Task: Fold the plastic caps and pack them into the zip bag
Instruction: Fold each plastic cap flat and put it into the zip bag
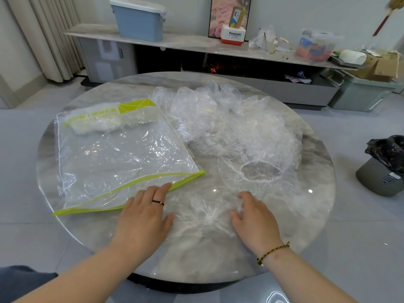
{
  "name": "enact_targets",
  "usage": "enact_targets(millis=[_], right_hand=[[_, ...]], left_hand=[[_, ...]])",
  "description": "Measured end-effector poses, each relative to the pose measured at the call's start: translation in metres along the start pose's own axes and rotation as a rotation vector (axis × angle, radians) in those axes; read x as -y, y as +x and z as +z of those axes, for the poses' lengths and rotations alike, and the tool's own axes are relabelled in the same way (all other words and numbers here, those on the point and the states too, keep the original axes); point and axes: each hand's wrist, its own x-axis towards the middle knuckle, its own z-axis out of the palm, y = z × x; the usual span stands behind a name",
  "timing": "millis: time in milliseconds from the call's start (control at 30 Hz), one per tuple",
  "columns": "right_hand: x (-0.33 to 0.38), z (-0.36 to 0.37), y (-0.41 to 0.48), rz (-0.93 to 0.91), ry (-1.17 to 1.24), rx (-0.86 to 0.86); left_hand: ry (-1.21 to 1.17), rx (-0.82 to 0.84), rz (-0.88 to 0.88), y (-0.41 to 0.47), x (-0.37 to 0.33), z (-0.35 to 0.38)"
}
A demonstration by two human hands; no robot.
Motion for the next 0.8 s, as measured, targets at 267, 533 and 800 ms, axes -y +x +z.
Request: enact_targets(millis=[267,533,800], right_hand=[[0.014,0.034,-0.004,-0.495,-0.062,-0.329],[-0.003,0.048,0.006,-0.434,-0.188,-0.204],[-0.005,0.049,0.008,-0.462,-0.166,-0.311]], left_hand=[[0.065,0.191,0.292,0.002,-0.021,0.023],[0.082,0.389,0.278,0.006,-0.016,0.044],[-0.048,0.282,0.211,0.015,-0.013,0.038]])
